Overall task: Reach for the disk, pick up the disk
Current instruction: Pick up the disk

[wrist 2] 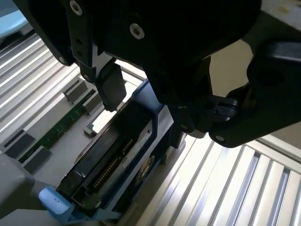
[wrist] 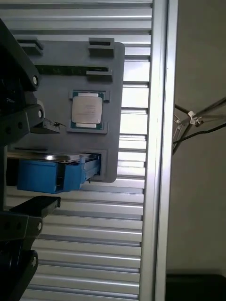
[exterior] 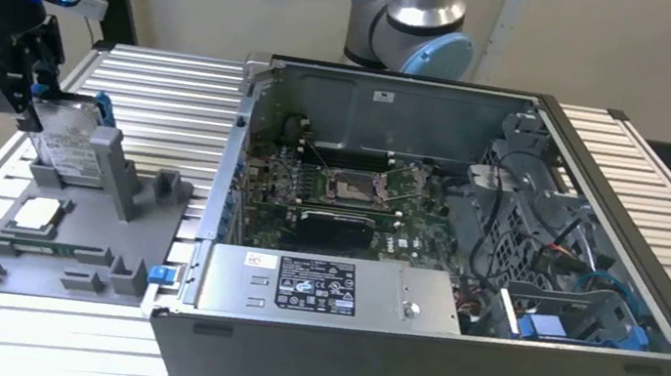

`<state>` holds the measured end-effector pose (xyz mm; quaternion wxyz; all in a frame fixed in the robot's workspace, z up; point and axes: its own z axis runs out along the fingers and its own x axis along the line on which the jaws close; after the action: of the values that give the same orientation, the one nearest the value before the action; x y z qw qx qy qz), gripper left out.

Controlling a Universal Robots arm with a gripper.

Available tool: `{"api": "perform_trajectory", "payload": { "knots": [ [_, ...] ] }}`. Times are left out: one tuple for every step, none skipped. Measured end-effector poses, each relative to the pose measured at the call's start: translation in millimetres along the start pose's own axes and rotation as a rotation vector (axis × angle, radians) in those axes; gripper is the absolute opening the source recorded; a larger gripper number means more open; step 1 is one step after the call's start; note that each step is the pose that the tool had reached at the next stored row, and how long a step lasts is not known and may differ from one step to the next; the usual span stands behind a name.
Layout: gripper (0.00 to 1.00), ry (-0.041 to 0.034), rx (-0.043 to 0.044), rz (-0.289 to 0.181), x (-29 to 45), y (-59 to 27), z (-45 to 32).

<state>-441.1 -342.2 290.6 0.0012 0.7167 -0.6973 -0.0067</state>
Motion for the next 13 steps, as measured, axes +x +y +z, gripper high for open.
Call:
{"api": "perform_trajectory", "payload": {
  "knots": [
    [1.00,0.0000,0.0000,0.000,0.0,0.3,1.5],
    [1.00,0.0000,0.0000,0.000,0.0,0.5,3.2],
    [1.00,0.0001,0.0000,0.000,-0.1,0.6,4.9],
    [1.00,0.0000,0.0000,0.000,-0.2,0.6,6.6],
    [1.00,0.0000,0.0000,0.000,-0.5,0.7,8.3],
    [1.00,0.0000,0.0001,0.000,-0.8,0.6,9.7],
    [1.00,0.0000,0.0000,0.000,-1.2,0.6,11.2],
    [1.00,-0.0001,0.0000,0.000,-1.6,0.6,12.6],
    [1.00,-0.0002,0.0000,0.000,-1.9,0.6,13.9],
    [1.00,-0.0003,0.0000,0.000,-2.3,0.5,15.3],
    [1.00,-0.0005,0.0000,0.000,-2.7,0.5,16.6],
    [1.00,-0.0008,0.0001,0.000,-3.2,0.5,17.9],
    [1.00,-0.0012,0.0001,0.000,-3.7,0.5,19.2]
  ]
}}
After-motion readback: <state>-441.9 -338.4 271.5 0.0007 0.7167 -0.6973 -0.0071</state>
